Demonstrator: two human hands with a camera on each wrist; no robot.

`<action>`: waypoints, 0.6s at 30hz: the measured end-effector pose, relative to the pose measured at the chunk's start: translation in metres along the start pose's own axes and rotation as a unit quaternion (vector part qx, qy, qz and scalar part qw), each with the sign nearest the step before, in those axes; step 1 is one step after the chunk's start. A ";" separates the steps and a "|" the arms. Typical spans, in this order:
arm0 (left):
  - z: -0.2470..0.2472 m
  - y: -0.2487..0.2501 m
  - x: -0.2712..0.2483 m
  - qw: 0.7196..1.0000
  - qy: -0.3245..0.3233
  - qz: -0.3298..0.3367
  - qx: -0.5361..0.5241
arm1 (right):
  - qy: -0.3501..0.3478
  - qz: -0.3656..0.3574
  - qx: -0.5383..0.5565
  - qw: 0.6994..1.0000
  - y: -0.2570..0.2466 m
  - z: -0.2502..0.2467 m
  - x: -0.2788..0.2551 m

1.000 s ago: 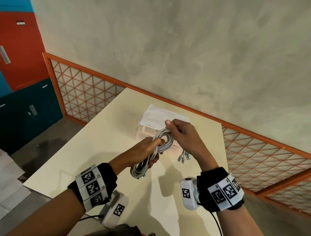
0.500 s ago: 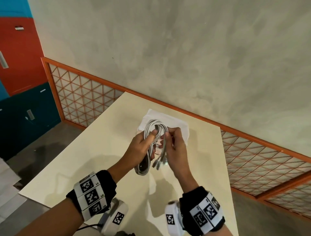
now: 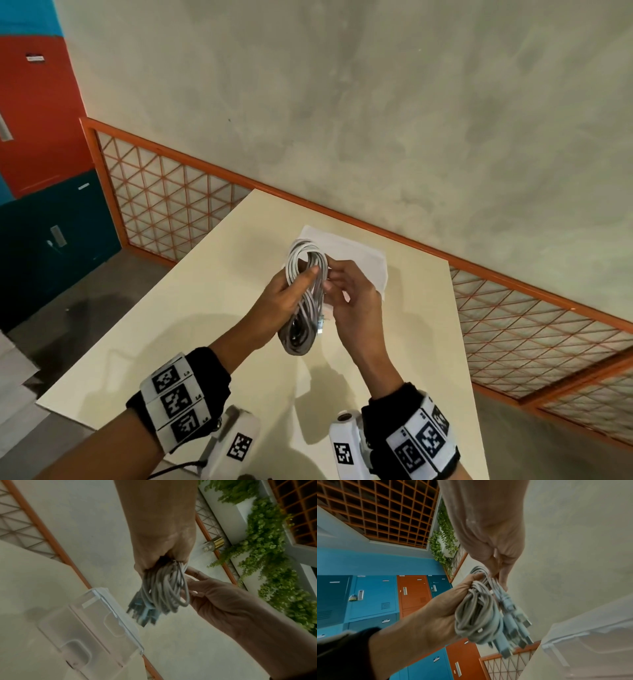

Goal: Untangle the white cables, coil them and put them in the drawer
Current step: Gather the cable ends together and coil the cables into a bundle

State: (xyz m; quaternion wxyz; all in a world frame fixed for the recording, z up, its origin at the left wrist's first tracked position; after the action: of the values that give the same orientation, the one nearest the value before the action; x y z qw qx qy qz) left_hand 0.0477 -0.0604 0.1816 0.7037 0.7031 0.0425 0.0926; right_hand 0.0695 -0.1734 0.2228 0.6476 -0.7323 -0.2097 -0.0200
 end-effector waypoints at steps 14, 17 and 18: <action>0.006 -0.016 0.002 0.979 -0.166 -0.115 -0.023 | -0.079 0.037 0.000 0.996 0.012 0.012 0.006; 0.004 -0.020 0.002 0.976 -0.176 -0.126 -0.023 | -0.138 0.069 0.015 0.988 0.010 0.014 0.009; 0.005 -0.021 0.002 0.975 -0.183 -0.126 -0.022 | -0.139 0.069 0.013 0.988 0.009 0.013 0.010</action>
State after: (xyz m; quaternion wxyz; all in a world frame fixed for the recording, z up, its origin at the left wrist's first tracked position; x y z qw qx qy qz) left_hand 0.0524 -0.0644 0.1613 0.7210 0.6812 -0.0009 -0.1266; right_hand 0.0782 -0.1591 0.2148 0.6212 -0.7323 -0.2472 0.1296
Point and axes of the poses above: each hand's wrist, its own x-axis towards the middle knuckle, its own z-axis out of the palm, y = z × x, the point moved 8 cm from there along x, towards the middle knuckle, and after that the axes turned 10 degrees about x, right-handed, at the moved point
